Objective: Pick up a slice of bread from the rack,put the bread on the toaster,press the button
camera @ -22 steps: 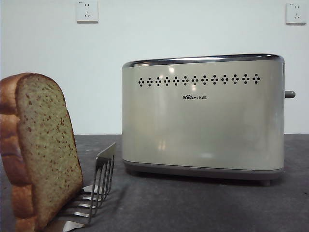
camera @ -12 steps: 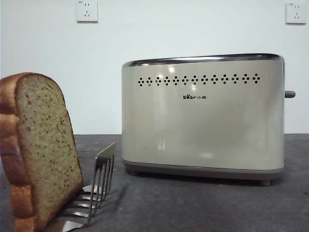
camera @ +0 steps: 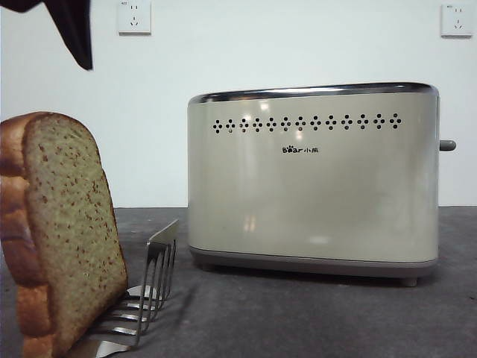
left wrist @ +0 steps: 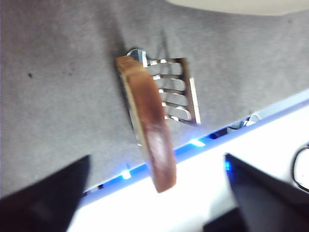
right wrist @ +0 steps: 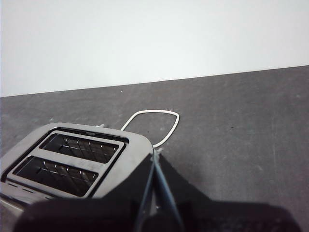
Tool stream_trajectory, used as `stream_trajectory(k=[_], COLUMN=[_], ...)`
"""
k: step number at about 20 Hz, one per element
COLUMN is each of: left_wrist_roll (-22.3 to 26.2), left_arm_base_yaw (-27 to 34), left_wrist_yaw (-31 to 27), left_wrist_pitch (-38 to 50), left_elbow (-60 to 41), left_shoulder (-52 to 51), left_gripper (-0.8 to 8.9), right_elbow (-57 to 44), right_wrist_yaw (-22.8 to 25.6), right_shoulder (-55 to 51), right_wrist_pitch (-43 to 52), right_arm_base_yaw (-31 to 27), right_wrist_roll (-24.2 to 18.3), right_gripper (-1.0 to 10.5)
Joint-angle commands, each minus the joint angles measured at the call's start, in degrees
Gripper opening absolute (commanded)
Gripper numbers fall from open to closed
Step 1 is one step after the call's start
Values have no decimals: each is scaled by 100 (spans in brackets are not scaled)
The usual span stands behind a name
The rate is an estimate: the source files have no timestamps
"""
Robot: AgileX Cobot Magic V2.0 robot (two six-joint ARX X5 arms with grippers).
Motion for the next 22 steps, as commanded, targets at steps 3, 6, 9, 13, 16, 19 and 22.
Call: stream_trajectory(k=[3, 6, 9, 13, 16, 19, 22], left_wrist_roll=[-92, -131, -138, -219, -223, -221, -221], left_arm_base_yaw=[-37, -151, -317, -442, -442, -444, -448], left_wrist_yaw=[-540, -533, -535, -533, -531, -529, -522], left_wrist_pitch=[44, 155, 258, 302, 297, 304, 393], left_elbow=[-13, -13, -13, -13, -13, -13, -13], left_shoulder=[280, 402, 546, 734, 741, 741, 741], left_gripper=[482, 480, 470, 360, 176, 100, -8], right_elbow=[24, 24, 24, 24, 24, 24, 24], right_wrist_yaw=[-15, -13, -15, -15, -15, -15, -15], right_shoulder=[-9, -9, -4, -4, -2, -4, -4], right_wrist_pitch=[-179, -216, -219, -240, -358, -393, -396], right_arm_base_yaw=[2, 2, 2, 2, 2, 2, 0], right_wrist_roll=[-87, -175, -177, -175, -177, -177, -177], right_gripper=[-4, -4, -4, -4, -4, -4, -4])
